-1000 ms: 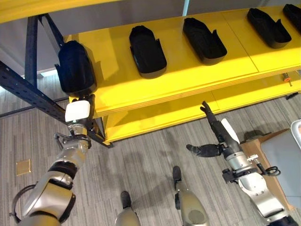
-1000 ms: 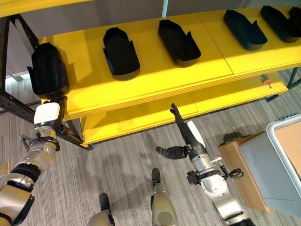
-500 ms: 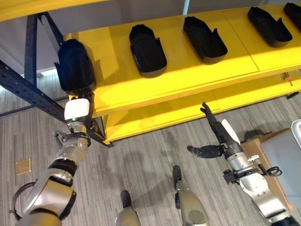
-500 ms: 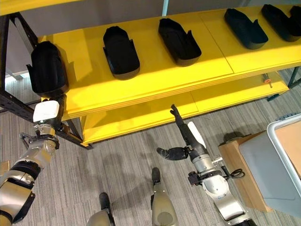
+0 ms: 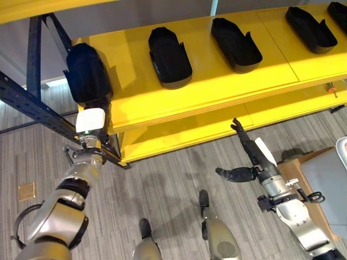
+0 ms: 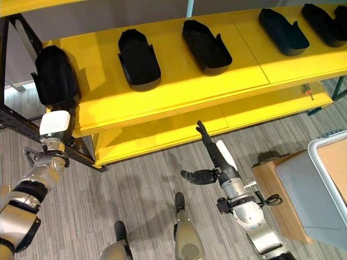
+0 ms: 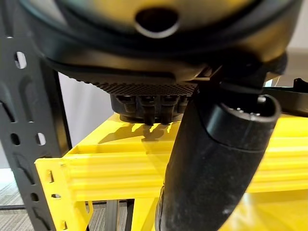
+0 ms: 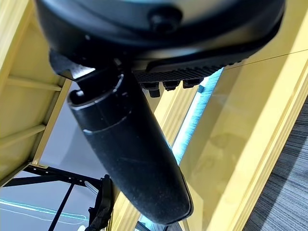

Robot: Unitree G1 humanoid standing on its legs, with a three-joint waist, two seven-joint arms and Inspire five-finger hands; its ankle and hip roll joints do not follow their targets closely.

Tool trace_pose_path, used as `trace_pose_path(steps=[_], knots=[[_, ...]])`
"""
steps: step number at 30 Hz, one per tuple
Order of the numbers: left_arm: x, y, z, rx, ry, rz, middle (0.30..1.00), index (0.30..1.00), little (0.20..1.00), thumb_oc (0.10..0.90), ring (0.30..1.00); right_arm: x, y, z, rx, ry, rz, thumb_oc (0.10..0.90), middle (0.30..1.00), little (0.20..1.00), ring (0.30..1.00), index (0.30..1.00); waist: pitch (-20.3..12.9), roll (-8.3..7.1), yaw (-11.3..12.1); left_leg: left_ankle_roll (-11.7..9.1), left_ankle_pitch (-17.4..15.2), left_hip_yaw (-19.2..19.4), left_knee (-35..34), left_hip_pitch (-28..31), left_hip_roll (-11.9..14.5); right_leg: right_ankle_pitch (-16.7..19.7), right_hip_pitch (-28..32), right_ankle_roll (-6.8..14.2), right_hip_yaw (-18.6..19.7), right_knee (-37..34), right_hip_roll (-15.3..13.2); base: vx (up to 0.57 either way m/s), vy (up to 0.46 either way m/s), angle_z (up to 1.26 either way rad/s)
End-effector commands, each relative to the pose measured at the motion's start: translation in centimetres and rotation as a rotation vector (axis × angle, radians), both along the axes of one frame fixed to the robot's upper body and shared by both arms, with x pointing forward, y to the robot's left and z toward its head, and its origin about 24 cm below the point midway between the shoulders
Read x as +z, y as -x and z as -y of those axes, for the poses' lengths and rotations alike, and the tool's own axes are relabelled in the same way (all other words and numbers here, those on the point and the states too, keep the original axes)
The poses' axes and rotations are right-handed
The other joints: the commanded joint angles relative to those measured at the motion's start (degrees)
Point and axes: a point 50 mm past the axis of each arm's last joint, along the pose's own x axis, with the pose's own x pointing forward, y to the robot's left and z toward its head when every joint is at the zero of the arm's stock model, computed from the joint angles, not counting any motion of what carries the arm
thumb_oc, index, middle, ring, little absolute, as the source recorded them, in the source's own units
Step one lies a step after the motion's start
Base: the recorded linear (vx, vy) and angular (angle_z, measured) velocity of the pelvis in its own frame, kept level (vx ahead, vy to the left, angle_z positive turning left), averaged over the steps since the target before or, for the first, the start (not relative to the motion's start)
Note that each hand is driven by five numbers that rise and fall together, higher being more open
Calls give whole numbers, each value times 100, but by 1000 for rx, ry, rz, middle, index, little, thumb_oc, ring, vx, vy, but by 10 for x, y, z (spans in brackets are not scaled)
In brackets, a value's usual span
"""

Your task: Move parts from the plastic box to the shelf.

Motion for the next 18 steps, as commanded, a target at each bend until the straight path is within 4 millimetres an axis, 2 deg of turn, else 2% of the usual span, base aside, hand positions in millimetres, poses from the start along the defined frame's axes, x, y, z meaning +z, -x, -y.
trace_pose_path(steps=[1, 12, 18], knots=[[72, -9, -22, 40, -111, 195, 1000, 1000, 1000, 900, 1000, 39, 1, -3, 68, -2, 217, 900, 1000, 1000, 1000, 1000, -408, -98, 22, 12, -233, -236, 740, -405, 189, -787, 156, 572, 180, 786, -668, 0, 0, 0], [58, -2, -30, 67, -112, 142, 1000, 1000, 1000, 900, 1000, 38, 2, -2, 70, 7, 210, 900, 1000, 1000, 1000, 1000, -389, -117, 43, 18, -248, -245, 788, -444, 198, -789, 127, 560, 197, 820, -667, 0, 0, 0], [58, -2, -33, 79, -113, 133, 1000, 1000, 1000, 900, 1000, 37, 2, -2, 71, 9, 203, 900, 1000, 1000, 1000, 1000, -383, -124, 47, 12, -236, -259, 794, -460, 191, -790, 134, 564, 177, 819, -673, 0, 0, 0]])
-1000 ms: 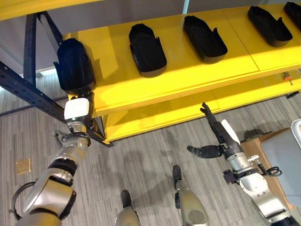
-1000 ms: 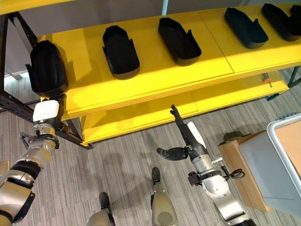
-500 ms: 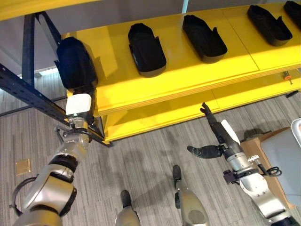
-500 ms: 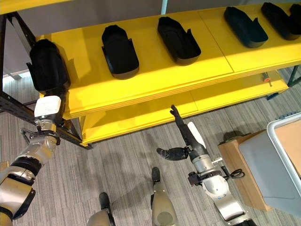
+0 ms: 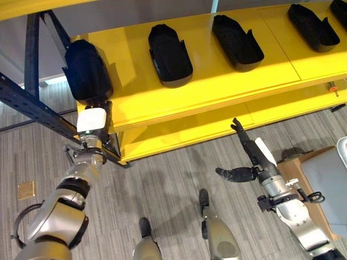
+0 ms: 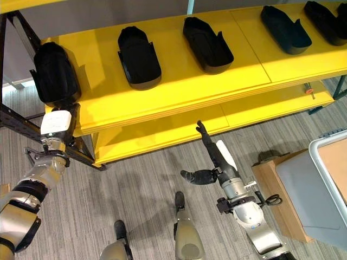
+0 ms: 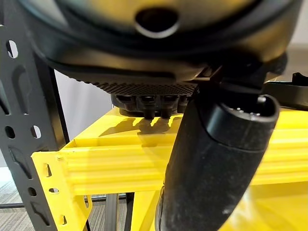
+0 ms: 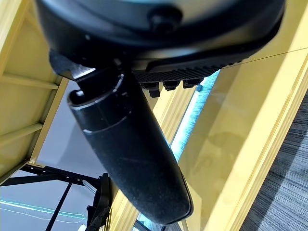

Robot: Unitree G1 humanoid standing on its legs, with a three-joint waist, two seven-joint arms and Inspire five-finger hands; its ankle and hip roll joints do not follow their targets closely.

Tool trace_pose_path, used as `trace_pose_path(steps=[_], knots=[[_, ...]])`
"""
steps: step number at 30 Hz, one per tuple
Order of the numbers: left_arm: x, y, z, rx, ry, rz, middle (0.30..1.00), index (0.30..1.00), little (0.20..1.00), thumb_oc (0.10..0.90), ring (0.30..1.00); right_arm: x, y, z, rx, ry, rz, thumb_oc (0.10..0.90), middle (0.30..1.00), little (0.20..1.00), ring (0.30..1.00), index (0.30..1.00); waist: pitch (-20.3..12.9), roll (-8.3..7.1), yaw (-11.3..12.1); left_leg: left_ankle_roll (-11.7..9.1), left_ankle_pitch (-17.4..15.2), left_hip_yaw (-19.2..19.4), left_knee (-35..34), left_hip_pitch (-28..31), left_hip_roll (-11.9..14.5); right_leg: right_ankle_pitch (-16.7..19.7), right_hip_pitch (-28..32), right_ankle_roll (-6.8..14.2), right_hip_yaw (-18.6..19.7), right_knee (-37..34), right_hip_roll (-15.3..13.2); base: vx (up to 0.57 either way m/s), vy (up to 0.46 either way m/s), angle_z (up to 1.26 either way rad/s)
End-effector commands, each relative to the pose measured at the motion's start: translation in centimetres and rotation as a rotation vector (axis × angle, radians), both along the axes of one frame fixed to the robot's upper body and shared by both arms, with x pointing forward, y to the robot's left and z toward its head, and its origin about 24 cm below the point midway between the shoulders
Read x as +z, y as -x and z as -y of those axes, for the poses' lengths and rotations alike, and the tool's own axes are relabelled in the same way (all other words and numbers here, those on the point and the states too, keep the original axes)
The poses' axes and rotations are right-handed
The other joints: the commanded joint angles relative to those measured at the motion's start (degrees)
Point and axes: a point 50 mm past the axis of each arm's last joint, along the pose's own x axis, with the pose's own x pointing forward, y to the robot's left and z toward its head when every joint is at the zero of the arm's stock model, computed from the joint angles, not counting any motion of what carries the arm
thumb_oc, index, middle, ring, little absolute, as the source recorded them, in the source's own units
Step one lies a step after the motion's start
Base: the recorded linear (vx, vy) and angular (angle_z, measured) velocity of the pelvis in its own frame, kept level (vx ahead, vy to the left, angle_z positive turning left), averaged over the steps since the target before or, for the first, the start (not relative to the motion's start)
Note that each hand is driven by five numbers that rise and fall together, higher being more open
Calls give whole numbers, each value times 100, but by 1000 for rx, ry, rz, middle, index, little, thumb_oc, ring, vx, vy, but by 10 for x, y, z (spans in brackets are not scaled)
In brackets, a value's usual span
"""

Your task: Move parts from the plastic box to the shelf.

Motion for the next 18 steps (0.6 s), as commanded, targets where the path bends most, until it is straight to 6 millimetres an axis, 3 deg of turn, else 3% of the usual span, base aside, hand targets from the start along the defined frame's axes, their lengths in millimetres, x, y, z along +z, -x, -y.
trace_pose_path(steps=[1, 14, 18], knots=[[60, -2, -33, 79, -106, 144, 1000, 1000, 1000, 900, 1000, 37, 2, -2, 69, 10, 202, 900, 1000, 1000, 1000, 1000, -383, -119, 38, 9, -229, -254, 783, -407, 196, -820, 182, 561, 175, 818, -672, 0, 0, 0], [58, -1, -17, -19, -88, 175, 1000, 1000, 1000, 900, 1000, 38, 0, 0, 53, -5, 204, 900, 1000, 1000, 1000, 1000, -396, -89, 76, 16, -245, -274, 751, -315, 186, -847, 266, 554, 159, 840, -682, 0, 0, 0], [34, 18, -28, -10, -66, 124, 1000, 1000, 1000, 900, 1000, 35, -2, 5, 15, -2, 193, 900, 1000, 1000, 1000, 1000, -488, 3, 158, 17, -239, -258, 637, -143, 176, -869, 442, 545, 99, 770, -705, 0, 0, 0]])
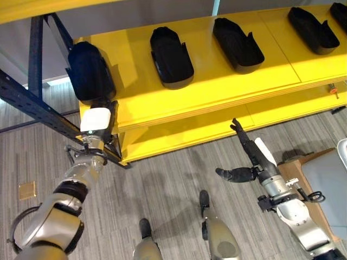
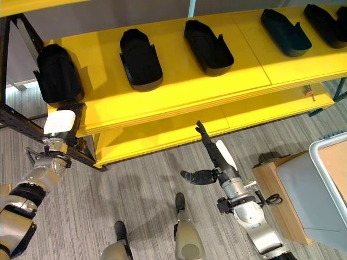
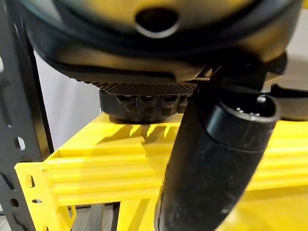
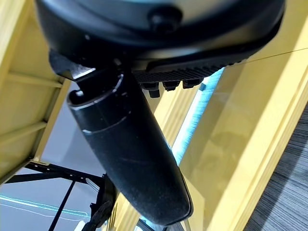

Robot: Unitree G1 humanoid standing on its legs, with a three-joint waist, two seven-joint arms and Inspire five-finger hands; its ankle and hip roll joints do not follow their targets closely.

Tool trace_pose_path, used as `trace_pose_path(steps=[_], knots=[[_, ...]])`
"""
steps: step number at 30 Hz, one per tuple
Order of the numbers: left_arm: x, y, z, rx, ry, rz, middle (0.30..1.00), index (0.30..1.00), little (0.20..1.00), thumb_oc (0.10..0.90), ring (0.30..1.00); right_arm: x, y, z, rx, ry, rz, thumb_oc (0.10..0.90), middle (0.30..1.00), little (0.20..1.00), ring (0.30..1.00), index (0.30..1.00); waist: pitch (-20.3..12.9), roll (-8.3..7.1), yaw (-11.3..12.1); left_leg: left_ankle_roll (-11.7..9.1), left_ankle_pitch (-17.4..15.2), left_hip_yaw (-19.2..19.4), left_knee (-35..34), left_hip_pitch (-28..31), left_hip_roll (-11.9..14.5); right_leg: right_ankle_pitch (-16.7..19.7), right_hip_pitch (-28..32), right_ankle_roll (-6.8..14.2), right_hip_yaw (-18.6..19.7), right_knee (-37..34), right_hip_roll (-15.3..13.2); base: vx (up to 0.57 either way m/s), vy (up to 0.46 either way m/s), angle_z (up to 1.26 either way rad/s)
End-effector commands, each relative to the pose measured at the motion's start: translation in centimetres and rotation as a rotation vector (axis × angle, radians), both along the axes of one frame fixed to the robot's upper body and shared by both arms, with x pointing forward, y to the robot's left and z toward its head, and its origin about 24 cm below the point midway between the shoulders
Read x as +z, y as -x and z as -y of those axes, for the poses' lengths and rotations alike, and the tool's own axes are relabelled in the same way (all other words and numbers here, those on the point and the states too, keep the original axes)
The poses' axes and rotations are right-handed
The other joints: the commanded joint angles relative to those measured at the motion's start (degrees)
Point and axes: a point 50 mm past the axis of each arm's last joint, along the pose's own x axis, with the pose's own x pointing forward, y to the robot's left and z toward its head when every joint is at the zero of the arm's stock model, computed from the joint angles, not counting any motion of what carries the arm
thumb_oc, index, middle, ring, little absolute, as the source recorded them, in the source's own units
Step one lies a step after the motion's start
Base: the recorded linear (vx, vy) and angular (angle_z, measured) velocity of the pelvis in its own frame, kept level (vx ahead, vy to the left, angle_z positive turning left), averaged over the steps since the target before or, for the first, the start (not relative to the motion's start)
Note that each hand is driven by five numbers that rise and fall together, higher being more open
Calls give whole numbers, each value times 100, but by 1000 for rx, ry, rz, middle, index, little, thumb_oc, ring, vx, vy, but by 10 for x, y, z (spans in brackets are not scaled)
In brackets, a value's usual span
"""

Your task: Move parts from the plastic box to the shelf.

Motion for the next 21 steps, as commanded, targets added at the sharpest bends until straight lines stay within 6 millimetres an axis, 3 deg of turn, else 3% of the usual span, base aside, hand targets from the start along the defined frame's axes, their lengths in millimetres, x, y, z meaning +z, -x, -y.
trace_pose_path(steps=[1, 3, 6, 14, 18, 21], knots=[[38, -3, -34, 104, -80, 96, 1000, 1000, 1000, 900, 1000, 37, 0, 1, 25, -12, 207, 900, 1000, 1000, 1000, 1000, -521, -32, 134, 10, -214, -266, 674, -384, 177, -828, 212, 511, 104, 802, -700, 5, 6, 5], [36, -1, -33, 100, -74, 91, 1000, 1000, 1000, 900, 1000, 37, 0, 2, 23, -10, 207, 900, 1000, 1000, 1000, 1000, -542, -14, 135, 13, -209, -270, 640, -349, 167, -825, 249, 509, 90, 778, -703, 3, 5, 5], [21, 22, -42, 108, -32, 82, 1000, 1000, 1000, 900, 1000, 34, 0, 9, -22, -15, 189, 900, 1000, 1000, 1000, 1000, -696, 54, 211, 34, -222, -267, 544, -167, 137, -828, 458, 494, 21, 673, -731, 5, 6, 4], [2, 47, -59, 170, -3, 25, 1000, 1000, 1000, 900, 1000, 28, 0, 21, -75, -5, 154, 900, 1000, 1000, 1000, 1000, -978, 139, 275, 59, -207, -255, 332, 106, 110, -845, 775, 487, -110, 497, -729, 20, 0, 2], [-6, 66, -51, 131, 96, 38, 1000, 1000, 1000, 900, 1000, 24, 3, 27, -105, -20, 130, 900, 1000, 1000, 1000, 1000, -1141, 178, 342, 83, -183, -260, 212, 213, 86, -847, 899, 475, -177, 395, -703, 0, 0, 0], [-17, 78, -34, 77, 261, 56, 1000, 1000, 1000, 900, 1000, 20, 3, 30, -127, -51, 109, 900, 1000, 1000, 1000, 1000, -1235, 190, 388, 102, -161, -266, 138, 269, 85, -847, 965, 456, -210, 342, -681, 10, -1, 2]])
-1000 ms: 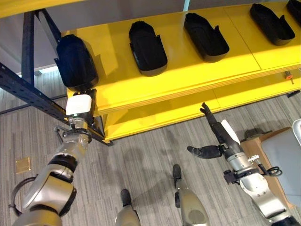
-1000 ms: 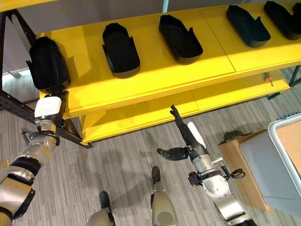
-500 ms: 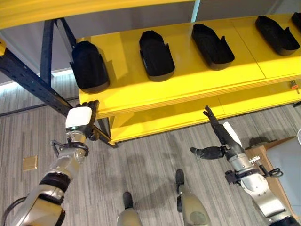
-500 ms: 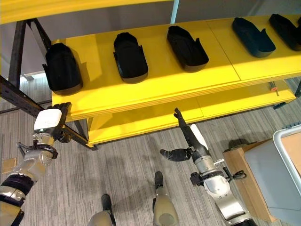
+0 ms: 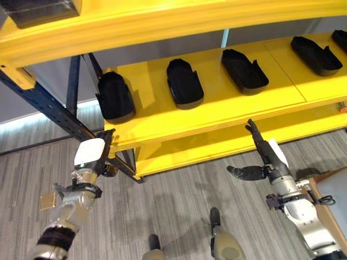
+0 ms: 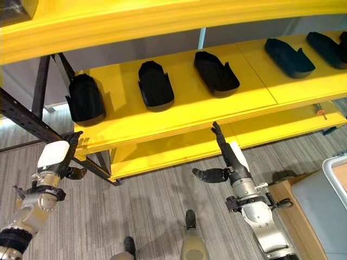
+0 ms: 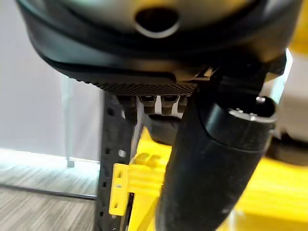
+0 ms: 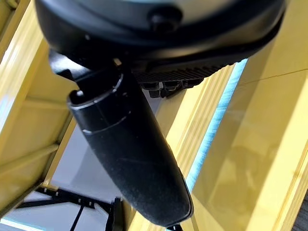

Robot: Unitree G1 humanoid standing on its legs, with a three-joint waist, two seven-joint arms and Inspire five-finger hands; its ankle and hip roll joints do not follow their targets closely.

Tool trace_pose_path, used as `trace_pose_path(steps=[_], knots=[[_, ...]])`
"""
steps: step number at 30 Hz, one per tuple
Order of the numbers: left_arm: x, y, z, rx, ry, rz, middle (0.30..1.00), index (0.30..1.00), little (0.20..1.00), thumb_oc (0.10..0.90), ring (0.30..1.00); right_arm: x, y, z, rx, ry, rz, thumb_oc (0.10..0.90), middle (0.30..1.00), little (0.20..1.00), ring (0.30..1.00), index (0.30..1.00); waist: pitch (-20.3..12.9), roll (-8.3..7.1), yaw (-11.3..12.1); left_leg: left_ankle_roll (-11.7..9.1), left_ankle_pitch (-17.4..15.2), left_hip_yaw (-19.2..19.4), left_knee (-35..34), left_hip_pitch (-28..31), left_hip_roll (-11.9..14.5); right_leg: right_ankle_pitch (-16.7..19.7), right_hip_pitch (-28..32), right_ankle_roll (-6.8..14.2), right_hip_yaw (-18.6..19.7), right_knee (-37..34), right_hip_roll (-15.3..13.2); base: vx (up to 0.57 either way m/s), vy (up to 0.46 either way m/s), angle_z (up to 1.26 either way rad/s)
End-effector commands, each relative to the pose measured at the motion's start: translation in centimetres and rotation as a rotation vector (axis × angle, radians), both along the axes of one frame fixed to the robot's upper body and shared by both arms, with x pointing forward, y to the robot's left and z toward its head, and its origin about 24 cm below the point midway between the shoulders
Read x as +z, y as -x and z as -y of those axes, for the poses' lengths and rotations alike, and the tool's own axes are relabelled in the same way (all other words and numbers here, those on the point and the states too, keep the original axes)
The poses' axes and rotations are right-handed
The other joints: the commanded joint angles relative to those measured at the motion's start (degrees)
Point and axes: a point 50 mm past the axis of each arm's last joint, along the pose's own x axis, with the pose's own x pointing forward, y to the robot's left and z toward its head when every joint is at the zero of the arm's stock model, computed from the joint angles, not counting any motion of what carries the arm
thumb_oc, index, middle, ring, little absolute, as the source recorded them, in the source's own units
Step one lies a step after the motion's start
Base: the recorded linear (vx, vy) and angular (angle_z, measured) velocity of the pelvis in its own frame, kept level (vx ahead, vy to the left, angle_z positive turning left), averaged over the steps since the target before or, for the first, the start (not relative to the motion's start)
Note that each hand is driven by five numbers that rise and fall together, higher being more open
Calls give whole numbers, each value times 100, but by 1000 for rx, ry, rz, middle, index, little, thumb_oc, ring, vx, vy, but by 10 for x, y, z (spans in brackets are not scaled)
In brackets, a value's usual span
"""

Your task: Move parts from the plastic box to the shelf.

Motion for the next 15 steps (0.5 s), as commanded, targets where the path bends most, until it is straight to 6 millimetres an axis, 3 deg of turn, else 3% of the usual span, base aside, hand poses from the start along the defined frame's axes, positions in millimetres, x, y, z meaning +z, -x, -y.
trace_pose_path(steps=[1, 5, 11, 15], knots=[[31, -1, -24, 43, 51, 121, 1000, 1000, 1000, 900, 1000, 29, -2, -1, 31, -26, 158, 900, 1000, 1000, 1000, 1000, -669, -212, 157, 46, -96, -217, 420, -326, 152, -807, 314, 413, -55, 585, -607, 0, 0, 0], [15, 20, -3, 4, 374, 153, 1000, 1000, 1000, 900, 1000, 23, 1, -1, 27, -91, 134, 900, 1000, 1000, 1000, 1000, -788, -186, 160, 61, -45, -212, 304, -260, 174, -805, 365, 386, -81, 528, -568, 5, -1, 1], [-3, 32, 35, -89, 813, 155, 1000, 1000, 1000, 900, 1000, 16, -2, -16, 85, -202, 102, 900, 1000, 1000, 1000, 1000, -862, -206, 171, 114, -53, -233, 290, -224, 180, -826, 353, 379, -61, 593, -559, 4, 1, 1], [-11, 37, 60, -167, 982, 100, 1000, 1000, 1000, 900, 1000, 20, -11, -29, 138, -262, 110, 900, 1000, 1000, 1000, 1000, -851, -251, 224, 162, -133, -298, 399, -274, 148, -873, 356, 397, -52, 703, -592, 8, 0, 0]])
